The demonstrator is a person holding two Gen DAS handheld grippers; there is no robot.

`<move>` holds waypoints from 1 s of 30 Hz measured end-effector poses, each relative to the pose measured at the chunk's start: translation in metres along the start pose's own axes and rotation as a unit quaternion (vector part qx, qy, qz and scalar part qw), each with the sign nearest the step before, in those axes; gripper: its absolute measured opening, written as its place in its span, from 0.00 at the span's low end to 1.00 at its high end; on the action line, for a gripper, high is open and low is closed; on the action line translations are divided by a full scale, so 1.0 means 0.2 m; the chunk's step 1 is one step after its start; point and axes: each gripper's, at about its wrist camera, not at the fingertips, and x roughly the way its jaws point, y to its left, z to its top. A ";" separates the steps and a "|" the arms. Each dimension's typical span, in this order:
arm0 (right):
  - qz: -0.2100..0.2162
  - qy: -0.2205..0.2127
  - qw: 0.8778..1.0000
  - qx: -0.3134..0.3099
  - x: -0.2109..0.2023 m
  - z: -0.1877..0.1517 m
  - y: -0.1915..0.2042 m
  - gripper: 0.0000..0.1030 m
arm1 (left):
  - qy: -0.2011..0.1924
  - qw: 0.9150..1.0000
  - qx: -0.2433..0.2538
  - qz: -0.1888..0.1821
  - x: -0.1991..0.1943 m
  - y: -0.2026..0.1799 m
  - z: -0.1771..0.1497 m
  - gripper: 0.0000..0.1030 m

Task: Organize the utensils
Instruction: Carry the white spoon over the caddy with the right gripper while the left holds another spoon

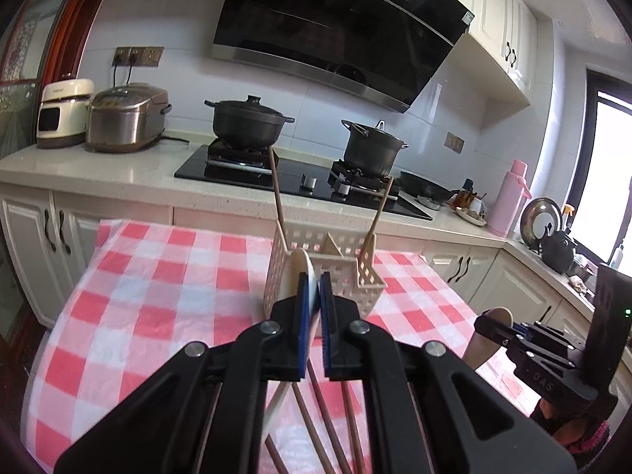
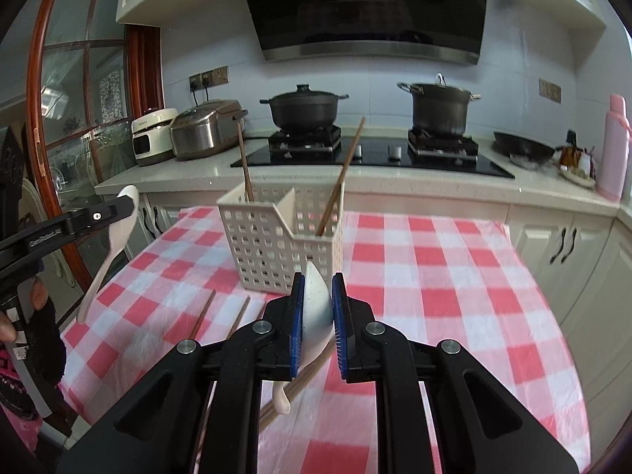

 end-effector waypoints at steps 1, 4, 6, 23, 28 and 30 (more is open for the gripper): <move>0.000 -0.001 1.000 -0.002 0.01 0.02 0.00 0.14 | -0.002 1.000 0.003 0.001 0.02 -0.01 0.02 0.05; 0.003 -0.008 1.000 -0.004 0.06 0.07 0.00 0.14 | -0.009 1.000 0.014 0.005 0.07 -0.04 0.07 0.05; 0.007 -0.013 1.000 0.000 0.09 0.11 -0.02 0.14 | -0.015 1.000 0.020 0.003 0.12 -0.07 0.12 0.05; 0.013 -0.043 0.999 -0.017 0.36 0.55 -0.10 0.14 | -0.067 0.996 -0.020 -0.049 0.47 -0.14 0.53 0.05; 0.022 -0.047 0.998 -0.019 0.46 0.61 -0.10 0.14 | -0.068 0.996 -0.025 -0.049 0.58 -0.14 0.55 0.05; 0.023 -0.051 0.998 -0.021 0.50 0.62 -0.10 0.14 | -0.069 0.996 -0.028 -0.050 0.63 -0.13 0.55 0.05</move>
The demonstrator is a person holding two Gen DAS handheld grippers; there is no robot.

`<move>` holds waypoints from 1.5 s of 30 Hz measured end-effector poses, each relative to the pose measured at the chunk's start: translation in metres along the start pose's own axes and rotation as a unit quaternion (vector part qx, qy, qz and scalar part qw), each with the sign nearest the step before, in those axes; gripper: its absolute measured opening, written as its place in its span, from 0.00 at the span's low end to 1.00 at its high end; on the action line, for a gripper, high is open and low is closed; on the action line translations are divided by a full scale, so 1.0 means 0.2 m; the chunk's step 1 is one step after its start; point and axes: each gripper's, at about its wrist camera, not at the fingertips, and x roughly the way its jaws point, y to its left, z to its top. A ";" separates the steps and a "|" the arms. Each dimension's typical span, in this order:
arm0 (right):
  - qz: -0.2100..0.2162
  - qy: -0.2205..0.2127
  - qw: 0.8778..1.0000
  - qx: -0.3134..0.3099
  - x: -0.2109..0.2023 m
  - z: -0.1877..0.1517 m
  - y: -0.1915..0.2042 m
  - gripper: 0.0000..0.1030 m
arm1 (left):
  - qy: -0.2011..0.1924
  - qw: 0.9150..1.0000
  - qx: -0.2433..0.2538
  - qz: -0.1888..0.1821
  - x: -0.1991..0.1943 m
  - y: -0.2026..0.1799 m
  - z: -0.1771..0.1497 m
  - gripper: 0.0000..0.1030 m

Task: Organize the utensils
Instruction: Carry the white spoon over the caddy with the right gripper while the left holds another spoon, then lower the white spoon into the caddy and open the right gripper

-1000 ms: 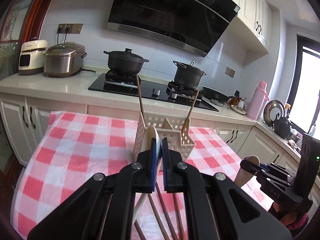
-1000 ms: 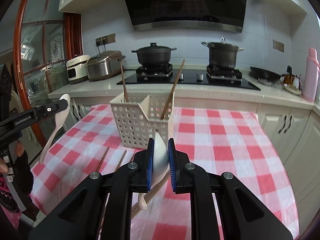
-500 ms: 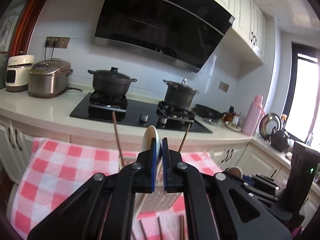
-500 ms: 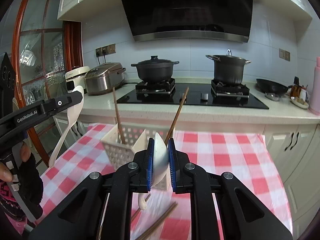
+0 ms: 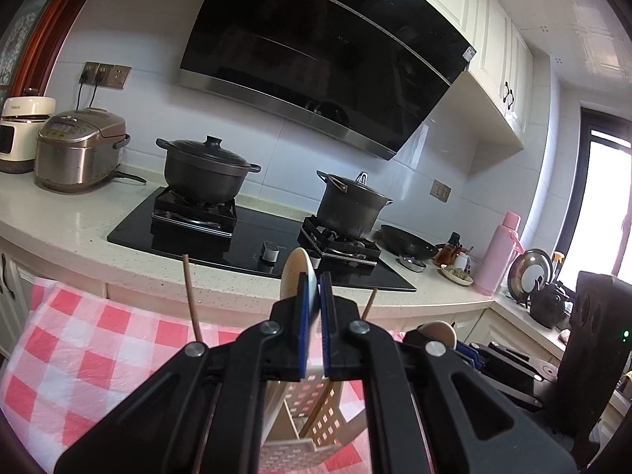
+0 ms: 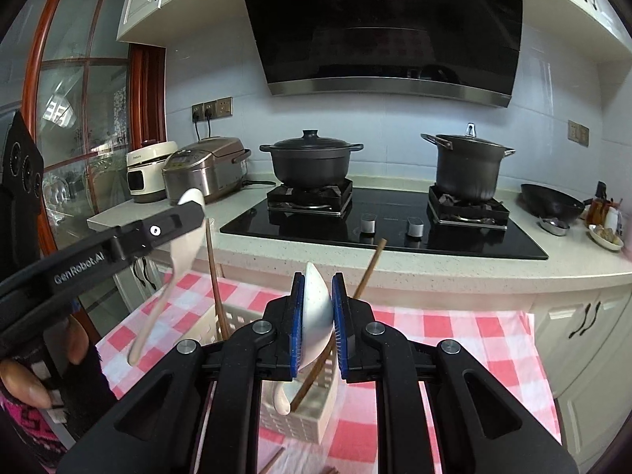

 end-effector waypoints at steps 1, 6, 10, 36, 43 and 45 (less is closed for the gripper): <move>0.003 -0.001 1.000 0.001 0.02 0.00 -0.01 0.14 | -0.002 1.000 -0.004 -0.001 0.02 0.01 0.00 0.05; 0.011 0.002 1.000 0.002 0.09 0.01 -0.02 0.14 | -0.011 1.000 -0.022 -0.006 0.09 0.05 -0.01 0.05; 0.013 0.011 1.000 -0.002 0.13 -0.03 -0.03 0.14 | -0.021 0.999 -0.030 -0.006 0.13 0.07 -0.03 0.05; 0.020 0.028 0.999 -0.008 0.22 -0.09 -0.01 0.14 | -0.043 0.998 -0.051 -0.011 0.26 0.10 -0.07 0.05; 0.022 0.037 0.999 -0.007 0.24 -0.12 -0.01 0.14 | -0.034 0.998 -0.046 -0.002 0.27 0.11 -0.15 0.05; 0.023 0.038 0.999 -0.003 0.25 -0.12 -0.01 0.14 | -0.027 0.998 -0.058 0.002 0.29 0.15 -0.17 0.05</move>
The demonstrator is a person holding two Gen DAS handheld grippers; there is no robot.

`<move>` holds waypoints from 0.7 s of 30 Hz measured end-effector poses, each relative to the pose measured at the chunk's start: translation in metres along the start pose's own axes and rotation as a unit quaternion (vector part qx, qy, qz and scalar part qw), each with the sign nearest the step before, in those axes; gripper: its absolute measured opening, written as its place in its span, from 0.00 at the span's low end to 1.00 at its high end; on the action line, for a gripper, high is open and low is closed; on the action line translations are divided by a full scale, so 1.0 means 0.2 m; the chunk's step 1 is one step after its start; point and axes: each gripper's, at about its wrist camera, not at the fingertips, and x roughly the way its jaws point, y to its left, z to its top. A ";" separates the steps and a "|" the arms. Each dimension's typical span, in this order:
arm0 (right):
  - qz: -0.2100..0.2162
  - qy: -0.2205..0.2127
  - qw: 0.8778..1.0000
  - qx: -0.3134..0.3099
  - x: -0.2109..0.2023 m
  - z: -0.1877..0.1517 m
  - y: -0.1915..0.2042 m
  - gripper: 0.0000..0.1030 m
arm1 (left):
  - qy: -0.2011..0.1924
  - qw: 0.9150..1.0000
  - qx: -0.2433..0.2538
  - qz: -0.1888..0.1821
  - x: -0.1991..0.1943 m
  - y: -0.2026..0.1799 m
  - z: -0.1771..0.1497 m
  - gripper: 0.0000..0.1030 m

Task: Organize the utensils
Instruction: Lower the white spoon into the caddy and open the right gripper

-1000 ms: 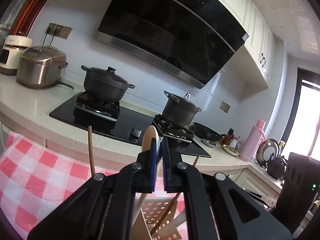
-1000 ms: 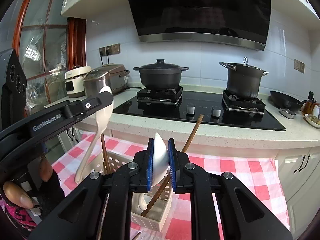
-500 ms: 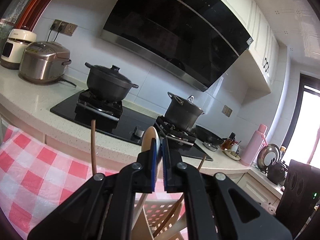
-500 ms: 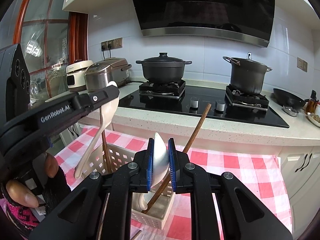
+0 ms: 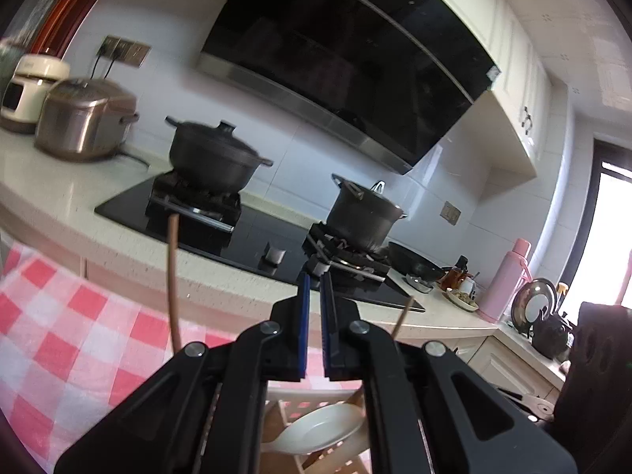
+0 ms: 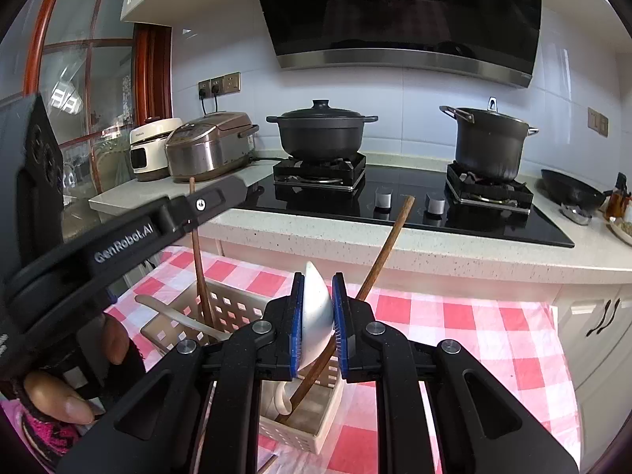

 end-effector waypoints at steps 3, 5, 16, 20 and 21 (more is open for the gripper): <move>0.001 0.002 1.000 -0.001 0.00 -0.01 0.00 0.14 | 0.004 1.000 -0.003 0.004 0.00 0.03 -0.01 0.05; 0.004 0.005 1.000 0.001 0.00 -0.01 0.00 0.14 | 0.002 1.000 0.002 0.004 -0.02 0.03 -0.01 0.05; 0.009 0.013 1.000 0.020 -0.01 -0.03 0.00 0.19 | -0.003 0.999 0.029 0.015 -0.20 0.03 -0.01 0.10; 0.008 0.008 1.000 0.026 -0.05 -0.01 -0.01 0.28 | 0.006 0.999 0.044 0.026 -0.24 0.02 -0.03 0.25; 0.006 0.004 1.000 0.027 -0.06 -0.01 -0.01 0.30 | 0.010 0.998 0.051 0.027 -0.25 0.01 -0.03 0.27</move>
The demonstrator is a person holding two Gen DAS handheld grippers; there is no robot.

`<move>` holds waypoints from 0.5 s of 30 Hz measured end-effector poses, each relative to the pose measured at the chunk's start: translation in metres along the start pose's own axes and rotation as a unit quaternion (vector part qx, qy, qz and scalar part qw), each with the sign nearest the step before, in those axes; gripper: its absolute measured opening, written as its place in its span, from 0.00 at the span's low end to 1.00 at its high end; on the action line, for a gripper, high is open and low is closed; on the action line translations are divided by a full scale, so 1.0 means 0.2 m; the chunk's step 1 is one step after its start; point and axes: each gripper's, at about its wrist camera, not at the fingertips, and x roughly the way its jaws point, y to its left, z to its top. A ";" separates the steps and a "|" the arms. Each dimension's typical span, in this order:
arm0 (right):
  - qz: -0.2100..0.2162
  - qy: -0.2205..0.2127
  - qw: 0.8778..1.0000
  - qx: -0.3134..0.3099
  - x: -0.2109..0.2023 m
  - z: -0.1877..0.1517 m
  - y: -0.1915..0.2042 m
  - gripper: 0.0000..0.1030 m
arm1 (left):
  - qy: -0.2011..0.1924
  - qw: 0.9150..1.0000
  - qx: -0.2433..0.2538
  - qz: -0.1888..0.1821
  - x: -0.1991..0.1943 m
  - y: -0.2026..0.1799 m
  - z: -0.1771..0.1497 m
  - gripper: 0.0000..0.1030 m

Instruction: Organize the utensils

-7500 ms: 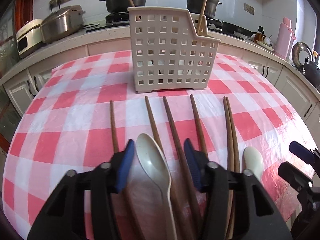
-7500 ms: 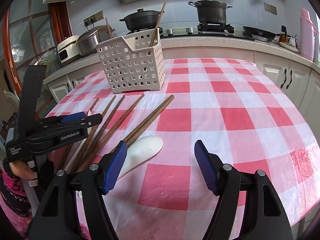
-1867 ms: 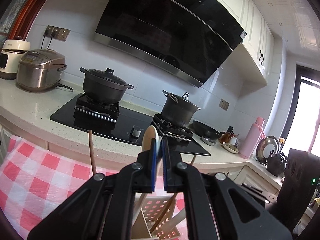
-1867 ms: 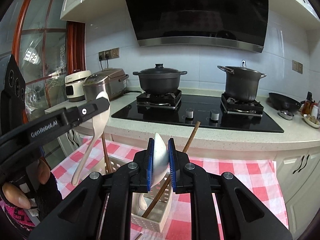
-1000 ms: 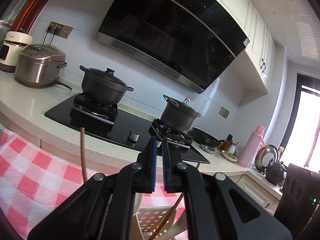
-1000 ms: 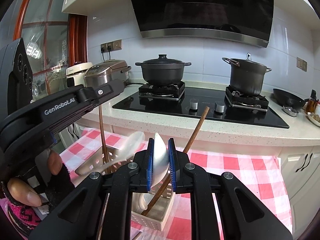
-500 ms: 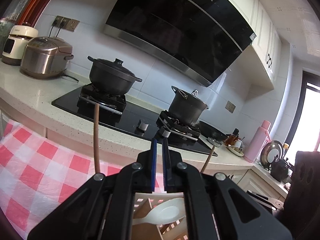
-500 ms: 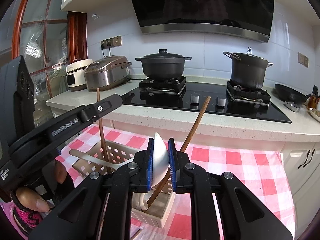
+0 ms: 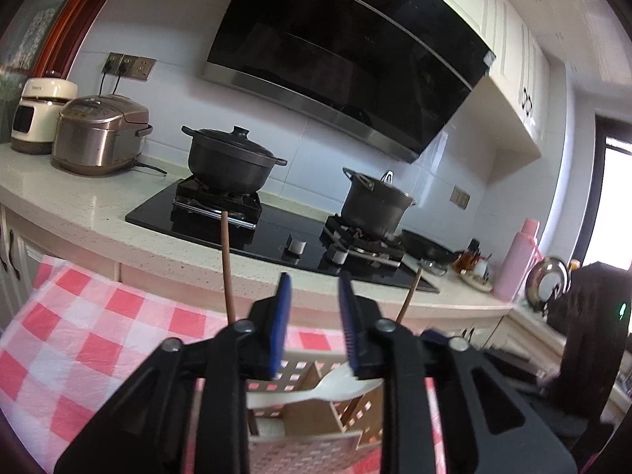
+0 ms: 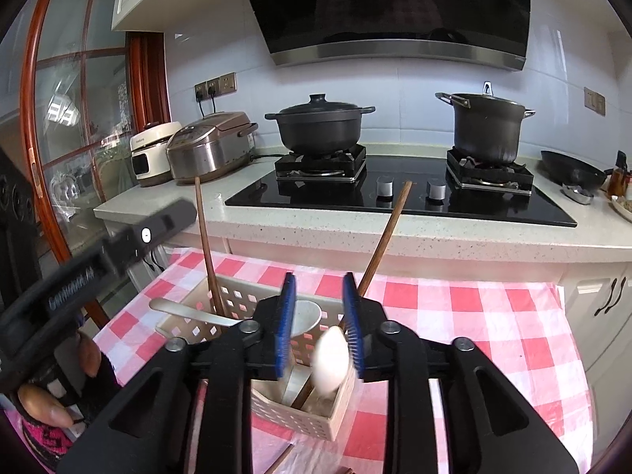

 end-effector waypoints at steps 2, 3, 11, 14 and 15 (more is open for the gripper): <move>-0.003 -0.008 1.000 0.003 -0.04 0.01 -0.01 0.33 | 0.014 1.000 0.020 0.002 -0.01 -0.03 -0.02 0.31; -0.004 -0.010 1.000 0.005 -0.06 0.01 -0.02 0.33 | 0.024 0.999 0.036 0.005 -0.01 -0.05 -0.03 0.31; -0.023 -0.024 0.999 0.039 -0.18 -0.05 -0.16 0.35 | 0.077 0.988 0.136 -0.011 0.00 -0.24 -0.13 0.42; -0.028 -0.025 0.998 0.044 -0.22 -0.09 -0.19 0.35 | 0.090 0.986 0.137 -0.010 0.04 -0.28 -0.20 0.43; -0.029 -0.025 0.998 0.043 -0.23 -0.09 -0.19 0.35 | 0.093 0.986 0.139 -0.009 0.05 -0.30 -0.22 0.43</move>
